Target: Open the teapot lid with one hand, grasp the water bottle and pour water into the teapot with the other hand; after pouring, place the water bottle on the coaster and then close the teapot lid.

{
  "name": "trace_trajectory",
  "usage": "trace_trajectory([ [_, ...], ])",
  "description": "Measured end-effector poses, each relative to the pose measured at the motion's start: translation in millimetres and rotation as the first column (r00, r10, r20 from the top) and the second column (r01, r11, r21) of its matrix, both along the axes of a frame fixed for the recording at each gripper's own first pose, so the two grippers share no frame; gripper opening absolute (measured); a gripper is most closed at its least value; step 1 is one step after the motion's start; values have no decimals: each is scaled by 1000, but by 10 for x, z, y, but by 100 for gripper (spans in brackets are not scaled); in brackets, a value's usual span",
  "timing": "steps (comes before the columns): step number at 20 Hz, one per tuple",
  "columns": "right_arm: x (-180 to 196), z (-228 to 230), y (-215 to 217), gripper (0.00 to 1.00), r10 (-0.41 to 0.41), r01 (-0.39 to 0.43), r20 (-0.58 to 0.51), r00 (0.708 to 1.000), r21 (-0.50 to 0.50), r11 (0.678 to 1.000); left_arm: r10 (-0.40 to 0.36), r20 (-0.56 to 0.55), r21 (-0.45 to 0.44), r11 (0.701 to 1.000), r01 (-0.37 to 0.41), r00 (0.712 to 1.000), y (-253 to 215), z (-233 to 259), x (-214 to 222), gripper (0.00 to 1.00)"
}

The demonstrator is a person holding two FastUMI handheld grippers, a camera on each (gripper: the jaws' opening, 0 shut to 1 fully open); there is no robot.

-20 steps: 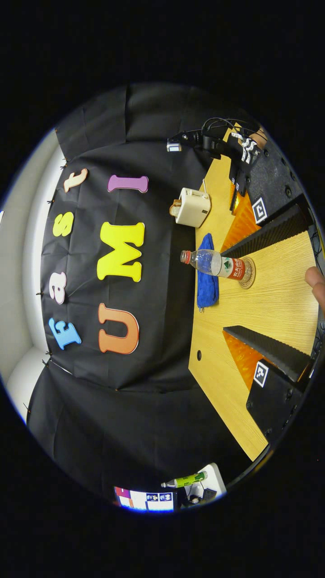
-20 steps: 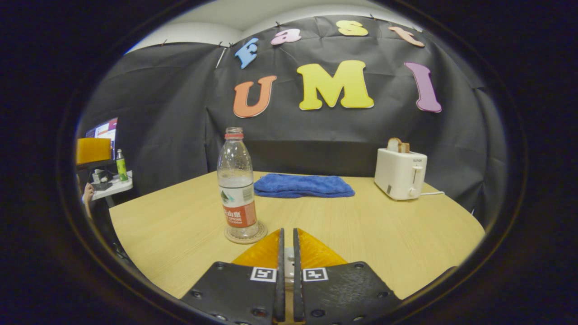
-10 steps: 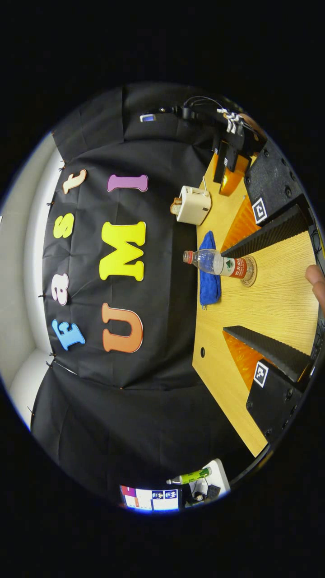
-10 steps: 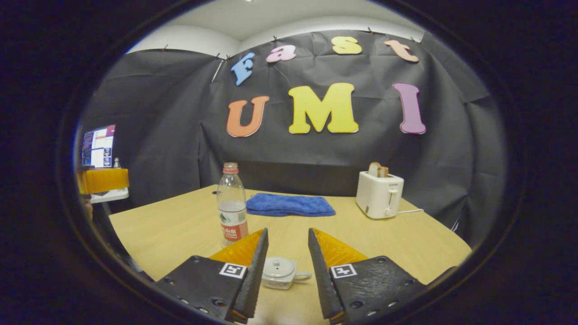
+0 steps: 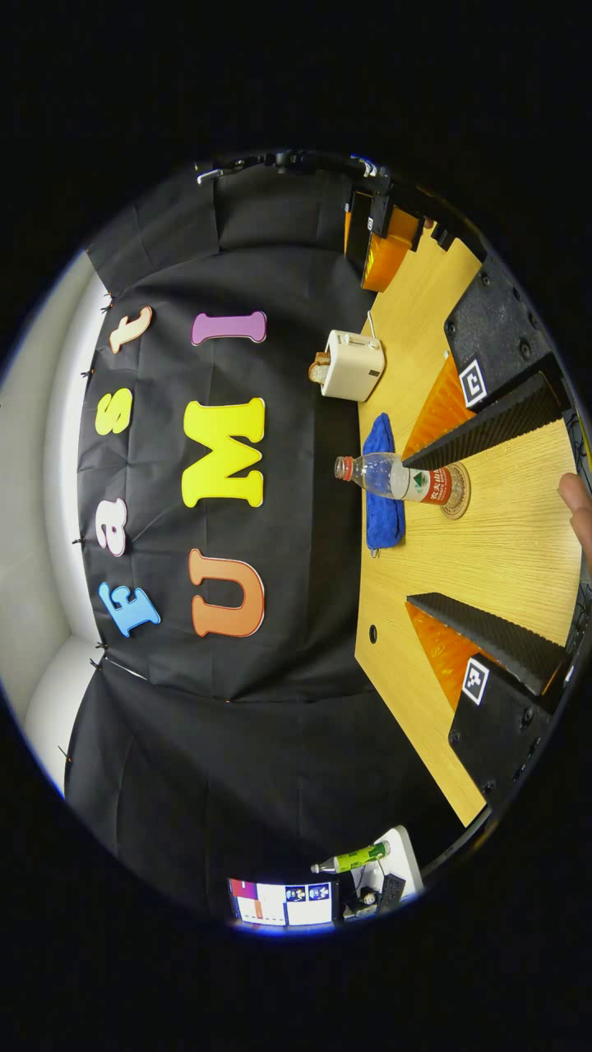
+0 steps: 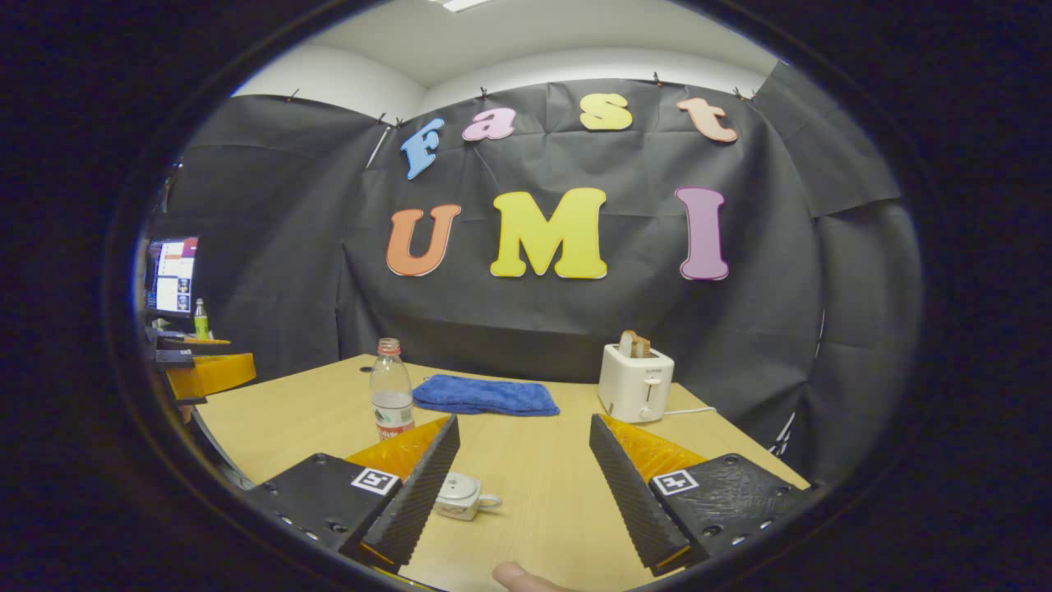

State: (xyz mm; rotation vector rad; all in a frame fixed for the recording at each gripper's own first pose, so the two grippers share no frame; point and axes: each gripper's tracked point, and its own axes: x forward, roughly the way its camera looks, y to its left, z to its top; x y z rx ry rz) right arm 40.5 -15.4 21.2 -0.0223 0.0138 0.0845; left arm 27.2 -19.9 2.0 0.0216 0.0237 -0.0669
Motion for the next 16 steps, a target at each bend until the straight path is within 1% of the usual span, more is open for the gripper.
trace_trajectory([
  [1,-37,20,-51,95,-7,7,4,1000,-4,1000,-4,2,4,1000,4,1000,-50,0,-1,94],
  [4,-129,-19,-235,95,-40,40,-6,999,-8,999,-12,-7,43,999,13,1000,-179,-66,-8,94],
  [6,-188,-64,-309,95,-43,43,-14,999,2,999,-2,-2,69,998,3,1000,-238,-74,-17,94],
  [10,-213,-171,-479,95,-56,57,-31,998,35,998,-18,7,75,997,17,1000,-405,-98,-9,94],
  [11,-215,-164,-505,97,-58,59,-29,998,41,997,-20,5,79,997,20,1000,-424,-113,-6,94],
  [13,-208,-136,-543,95,-66,67,-25,998,52,996,-17,9,80,997,16,1000,-415,-98,-15,94],
  [15,-193,-179,-502,95,-57,58,-34,998,57,997,-15,11,75,997,15,1000,-407,-100,-4,94],
  [16,-189,-202,-473,97,-48,50,-40,998,56,997,-13,10,73,997,13,1000,-400,-92,0,94],
])
